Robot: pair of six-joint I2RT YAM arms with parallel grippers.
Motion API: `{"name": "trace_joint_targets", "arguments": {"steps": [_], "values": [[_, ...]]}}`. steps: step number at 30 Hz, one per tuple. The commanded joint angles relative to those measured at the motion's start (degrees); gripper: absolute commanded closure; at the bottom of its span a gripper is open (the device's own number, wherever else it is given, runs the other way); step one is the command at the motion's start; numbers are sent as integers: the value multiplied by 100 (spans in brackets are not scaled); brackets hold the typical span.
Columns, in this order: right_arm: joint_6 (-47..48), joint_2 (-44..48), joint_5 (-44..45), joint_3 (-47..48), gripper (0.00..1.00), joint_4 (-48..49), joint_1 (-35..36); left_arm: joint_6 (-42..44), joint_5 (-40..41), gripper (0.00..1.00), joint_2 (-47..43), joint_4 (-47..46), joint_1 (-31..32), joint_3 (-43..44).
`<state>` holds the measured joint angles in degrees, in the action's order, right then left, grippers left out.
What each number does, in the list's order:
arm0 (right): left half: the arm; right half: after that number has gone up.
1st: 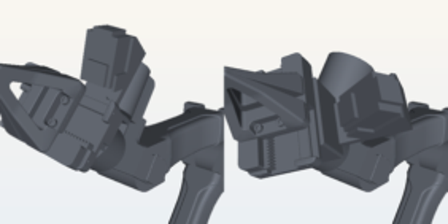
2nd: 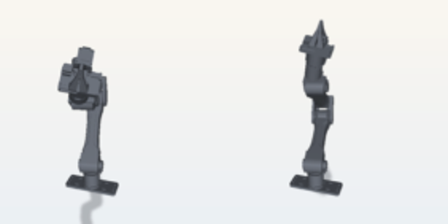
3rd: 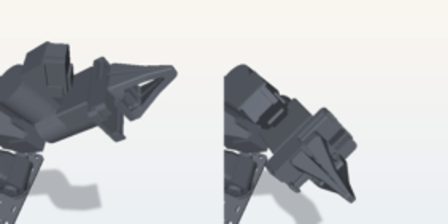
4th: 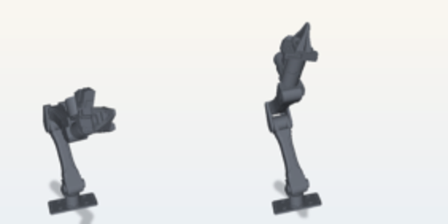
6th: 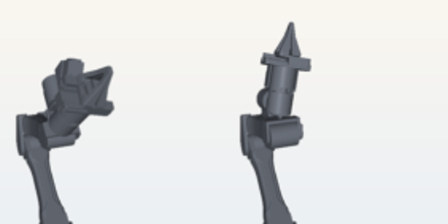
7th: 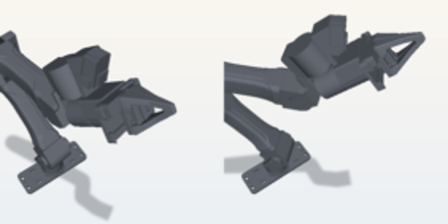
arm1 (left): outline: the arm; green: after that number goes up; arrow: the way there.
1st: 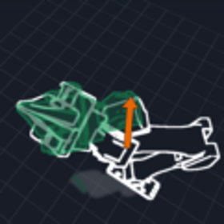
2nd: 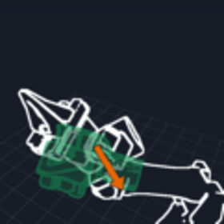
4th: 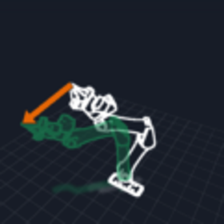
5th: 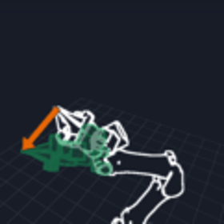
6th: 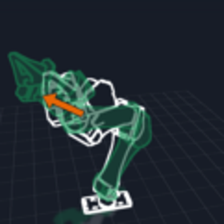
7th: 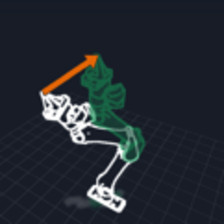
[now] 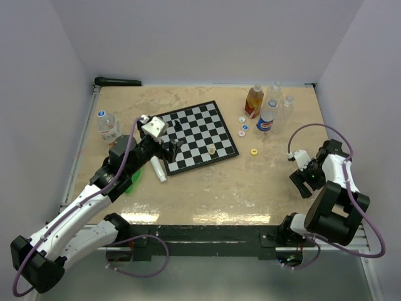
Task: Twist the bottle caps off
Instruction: Move the plastic bottle to the center of the board.
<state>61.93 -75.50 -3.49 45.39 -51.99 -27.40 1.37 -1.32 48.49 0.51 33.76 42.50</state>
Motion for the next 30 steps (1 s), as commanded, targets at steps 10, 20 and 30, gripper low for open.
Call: {"name": "trace_joint_targets", "arguments": {"steps": [10, 20, 30], "values": [[223, -316, -328, 506, 63, -276, 173, 127, -35, 0, 29, -201, -19, -5], [-110, 97, -942, 1006, 67, -654, 2324, 206, 53, 0, 3, -201, -27, -23], [-901, 326, -1822, 1350, 68, -427, 5523, 364, 334, 0, -41, -341, -27, -172]]}}
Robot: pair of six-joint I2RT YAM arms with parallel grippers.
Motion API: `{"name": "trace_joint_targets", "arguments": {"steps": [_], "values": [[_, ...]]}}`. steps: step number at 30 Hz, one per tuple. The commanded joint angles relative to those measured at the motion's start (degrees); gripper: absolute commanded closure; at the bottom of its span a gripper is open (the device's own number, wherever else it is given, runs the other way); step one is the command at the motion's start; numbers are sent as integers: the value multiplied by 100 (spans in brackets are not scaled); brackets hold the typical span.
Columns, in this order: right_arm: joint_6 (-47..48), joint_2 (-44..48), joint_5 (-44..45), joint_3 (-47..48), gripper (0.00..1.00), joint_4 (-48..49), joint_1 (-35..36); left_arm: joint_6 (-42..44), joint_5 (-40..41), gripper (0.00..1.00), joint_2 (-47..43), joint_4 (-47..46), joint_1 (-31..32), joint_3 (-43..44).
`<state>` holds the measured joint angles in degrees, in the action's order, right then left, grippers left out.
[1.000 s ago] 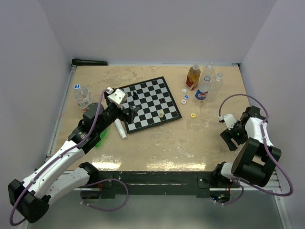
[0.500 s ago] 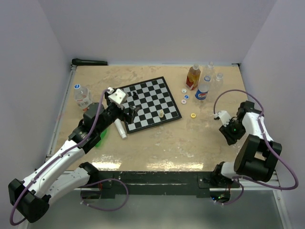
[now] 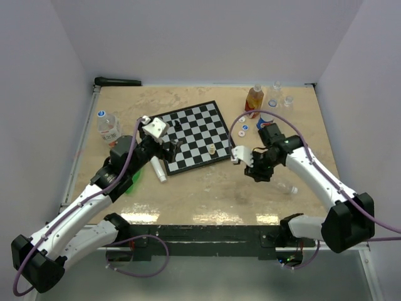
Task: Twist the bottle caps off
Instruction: Move the plastic bottle to the center of the board.
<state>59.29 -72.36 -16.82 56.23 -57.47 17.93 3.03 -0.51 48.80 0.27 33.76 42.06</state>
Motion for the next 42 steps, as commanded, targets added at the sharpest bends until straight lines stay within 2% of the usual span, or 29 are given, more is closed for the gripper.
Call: {"name": "trace_joint_targets", "arguments": {"steps": [1, 6, 9, 15, 19, 21, 25, 33, 39, 42], "values": [[-733, -85, -524, 292, 68, 201, 1306, 216, 314, 0, -72, -326, -18, -137], [-831, -752, -639, 704, 67, 324, 2265, 199, 744, 0, -89, -265, -18, -234], [-945, -1139, -603, 907, 64, 465, 2802, -117, 912, 0, -238, -45, -18, -242], [-1086, -1904, -498, 1381, 57, 667, 3391, -935, 913, 0, -924, 710, -27, -260], [-1235, -2300, -226, 1584, 43, 790, 3550, -1269, 694, 0, -1021, 1097, -27, -181], [-1288, -2414, -129, 1646, 32, 843, 3550, -1444, 562, 0, -1021, 1211, -18, -155], [-1358, -2354, -146, 1664, 24, 852, 3550, -1700, 324, 0, -1021, 1344, -27, -163], [-1297, -1739, -496, 1461, 20, 817, 3305, -1885, -291, 0, -855, 1633, -27, -84], [-744, -817, -1638, 1321, 20, 492, 2304, -1736, -1528, 0, -521, 1573, -27, -137], [-568, -272, -2201, 1084, 20, 474, 1690, -1490, -2276, 2, -57, 1441, 43, 29]]}}
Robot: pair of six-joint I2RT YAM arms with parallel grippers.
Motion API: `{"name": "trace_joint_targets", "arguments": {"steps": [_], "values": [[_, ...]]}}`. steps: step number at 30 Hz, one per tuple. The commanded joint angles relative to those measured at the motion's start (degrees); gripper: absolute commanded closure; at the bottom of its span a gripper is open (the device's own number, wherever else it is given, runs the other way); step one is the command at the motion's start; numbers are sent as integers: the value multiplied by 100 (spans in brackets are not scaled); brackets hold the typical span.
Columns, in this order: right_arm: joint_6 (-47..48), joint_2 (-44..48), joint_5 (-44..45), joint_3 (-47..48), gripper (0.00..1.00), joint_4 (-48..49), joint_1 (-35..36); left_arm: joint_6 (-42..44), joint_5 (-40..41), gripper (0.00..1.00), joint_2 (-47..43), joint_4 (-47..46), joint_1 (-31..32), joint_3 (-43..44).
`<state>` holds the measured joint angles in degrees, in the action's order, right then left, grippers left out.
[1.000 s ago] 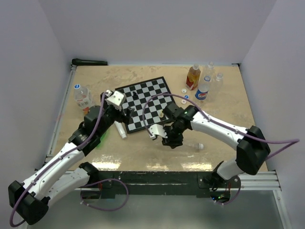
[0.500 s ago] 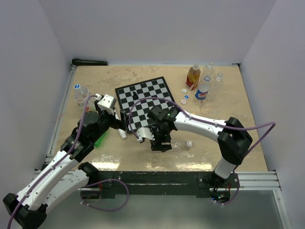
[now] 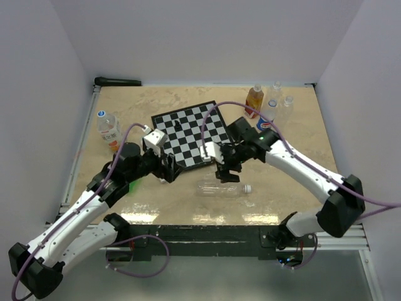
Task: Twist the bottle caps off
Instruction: Move the plastic bottle to the center of the board, then pick up the plastic bottle at the center of the board.
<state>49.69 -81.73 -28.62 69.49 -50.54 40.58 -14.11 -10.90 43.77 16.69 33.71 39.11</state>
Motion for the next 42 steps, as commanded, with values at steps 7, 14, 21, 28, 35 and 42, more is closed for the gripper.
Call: {"name": "trace_joint_targets", "arguments": {"steps": [7, 14, 21, 28, 35, 42], "values": [[357, 1765, -2418, -1252, 20, 360, -2193, 1945, -1169, 5, 1967, 19, 1250, 1071], [331, 2118, -2622, -1351, 18, 457, -2810, 3106, -1555, 6, 2628, -621, 1541, 1134], [-161, 2232, -2420, -1465, 18, 897, -3029, 3414, -1486, 6, 2830, -1045, 1726, 1116], [-276, 2276, -2350, -1491, 18, 994, -3038, 3827, -1065, 6, 2936, -1062, 2042, 1063], [-328, 2294, -2288, -1518, 18, 1047, -3047, 4495, -905, 6, 2988, -1212, 2262, 1046], [-346, 2285, -2271, -1527, 18, 1073, -3047, 4917, -765, 6, 3444, -1089, 2508, 1300]]}}
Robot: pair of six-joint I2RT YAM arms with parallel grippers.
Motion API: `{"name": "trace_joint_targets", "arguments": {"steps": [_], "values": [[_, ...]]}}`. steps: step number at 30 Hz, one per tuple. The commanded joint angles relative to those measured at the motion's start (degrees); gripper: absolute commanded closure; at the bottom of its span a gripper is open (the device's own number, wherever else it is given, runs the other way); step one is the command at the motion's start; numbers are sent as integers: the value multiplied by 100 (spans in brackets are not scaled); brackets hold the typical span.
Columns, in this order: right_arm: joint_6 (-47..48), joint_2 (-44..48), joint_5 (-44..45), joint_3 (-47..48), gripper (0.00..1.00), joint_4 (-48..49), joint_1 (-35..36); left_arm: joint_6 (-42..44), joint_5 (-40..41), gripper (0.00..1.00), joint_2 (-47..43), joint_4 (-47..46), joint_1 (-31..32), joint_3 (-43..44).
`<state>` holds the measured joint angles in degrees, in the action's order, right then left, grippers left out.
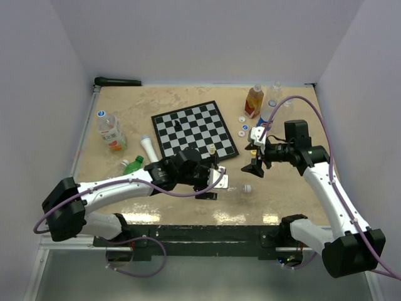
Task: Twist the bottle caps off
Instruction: Pick up the plastic bottle at the center of the board.
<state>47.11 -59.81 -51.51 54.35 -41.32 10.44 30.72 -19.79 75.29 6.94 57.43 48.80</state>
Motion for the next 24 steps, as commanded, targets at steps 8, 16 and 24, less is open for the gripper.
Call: {"name": "trace_joint_targets", "arguments": {"steps": [8, 16, 24], "values": [[-97, 101, 35, -12, 18, 159, -33, 540, 256, 6, 1145, -35, 339, 763], [-114, 128, 71, -21, 18, 168, -50, 532, 739, 7, 1857, -123, 409, 790], [-123, 119, 71, -21, 17, 168, -51, 303, 1267, 23, 2385, -237, 453, 737]]}}
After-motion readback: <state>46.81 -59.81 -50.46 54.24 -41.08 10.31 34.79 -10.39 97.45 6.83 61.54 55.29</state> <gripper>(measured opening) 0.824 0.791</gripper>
